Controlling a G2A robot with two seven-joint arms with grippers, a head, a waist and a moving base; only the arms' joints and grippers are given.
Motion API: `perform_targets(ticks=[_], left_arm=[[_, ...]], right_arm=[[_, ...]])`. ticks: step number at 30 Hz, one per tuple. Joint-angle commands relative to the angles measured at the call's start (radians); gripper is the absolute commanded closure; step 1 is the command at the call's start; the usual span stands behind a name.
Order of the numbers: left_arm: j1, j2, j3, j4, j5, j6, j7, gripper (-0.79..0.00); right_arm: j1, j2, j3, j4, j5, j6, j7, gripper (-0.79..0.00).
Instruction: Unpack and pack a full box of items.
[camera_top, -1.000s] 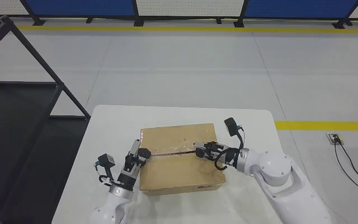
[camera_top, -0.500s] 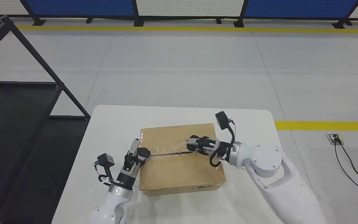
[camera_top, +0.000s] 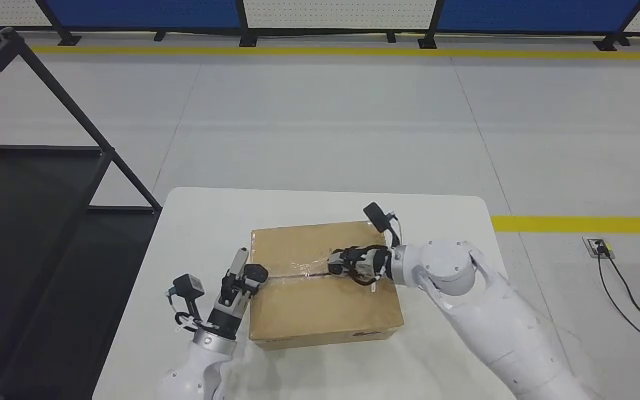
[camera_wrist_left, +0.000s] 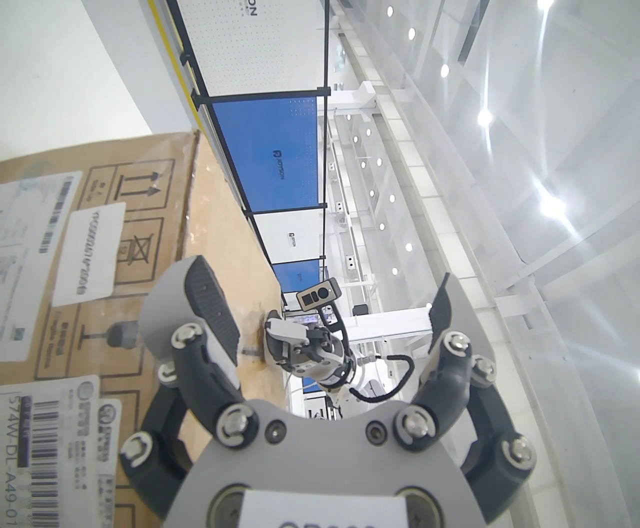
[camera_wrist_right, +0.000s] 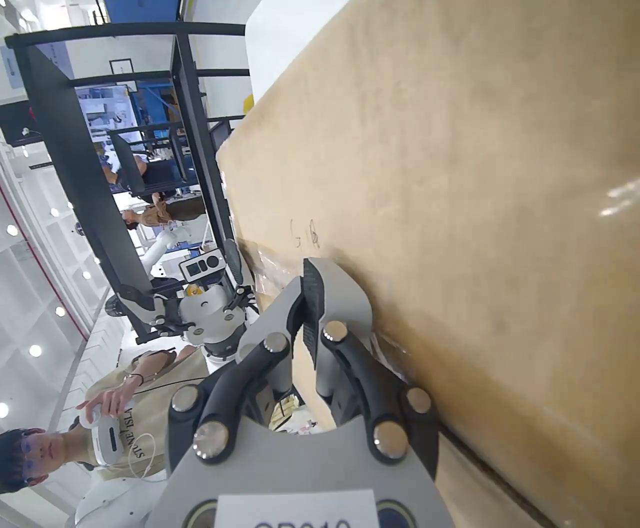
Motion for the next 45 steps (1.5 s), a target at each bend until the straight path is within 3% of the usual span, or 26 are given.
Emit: perform_targets(ticks=[1,17,32,45], left_arm=[[0.004,0.000,-0.002,-0.004,-0.003,-0.002,0.000,-0.785],[0.099,0.007,-0.119,-0.071,-0.097,-0.066,0.024,-0.785],[0.170,0.014,-0.222,-0.047,-0.174,-0.106,0.009,-0.785],[0.181,0.015,-0.252,-0.018,-0.202,-0.111,-0.010,-0.785]], right_arm=[[0.007,-0.005,-0.012,0.008,-0.004,-0.003,-0.001,0.000],[0.083,-0.063,-0.115,0.082,0.006,-0.037,-0.022,0.000],[0.161,-0.138,-0.220,0.163,0.019,-0.073,-0.026,0.000],[0.198,-0.201,-0.277,0.228,0.043,-0.116,-0.020,0.000]])
